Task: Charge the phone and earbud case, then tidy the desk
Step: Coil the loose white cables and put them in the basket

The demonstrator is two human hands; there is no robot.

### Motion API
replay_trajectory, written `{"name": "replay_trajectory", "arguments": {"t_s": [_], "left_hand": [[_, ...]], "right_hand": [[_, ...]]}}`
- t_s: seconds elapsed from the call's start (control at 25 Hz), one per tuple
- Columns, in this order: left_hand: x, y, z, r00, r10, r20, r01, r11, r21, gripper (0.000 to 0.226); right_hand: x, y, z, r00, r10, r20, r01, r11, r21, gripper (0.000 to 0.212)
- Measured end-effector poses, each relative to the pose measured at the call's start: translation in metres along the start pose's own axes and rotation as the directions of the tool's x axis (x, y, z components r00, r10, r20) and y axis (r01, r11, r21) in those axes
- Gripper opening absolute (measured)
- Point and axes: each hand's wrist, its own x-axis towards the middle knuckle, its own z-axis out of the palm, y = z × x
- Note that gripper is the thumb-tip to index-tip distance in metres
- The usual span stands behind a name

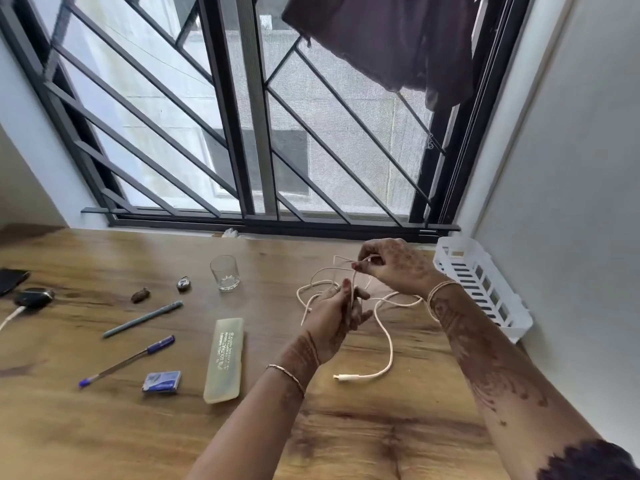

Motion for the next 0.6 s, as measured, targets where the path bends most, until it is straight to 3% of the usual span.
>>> {"name": "replay_trajectory", "arguments": {"t_s": [0.12,0.28,0.48,0.6], "left_hand": [[0.003,0.016,0.01,1.0,0.013,0.026,-0.007,0.977,-0.211,0.044],[0.022,0.041,0.01,0.995,0.086,-0.058,-0.101,0.928,-0.359,0.039],[0.053,0.051,0.002,0.97,0.161,-0.182,-0.21,0.933,-0.292,0.031],[0.066,0.043,-0.003,0.955,0.238,-0.174,-0.24,0.971,0.007,0.03]], "right_hand": [[0.008,0.005,0.013,0.999,0.025,-0.039,-0.023,0.998,0.052,0.02],[0.006,-0.001,0.025,0.996,0.078,0.043,-0.077,0.997,-0.021,0.023],[0.004,-0.014,0.024,0.988,0.052,0.145,-0.019,0.976,-0.218,0.028],[0.005,-0.019,0.011,0.978,0.063,0.196,-0.013,0.969,-0.248,0.03]]}}
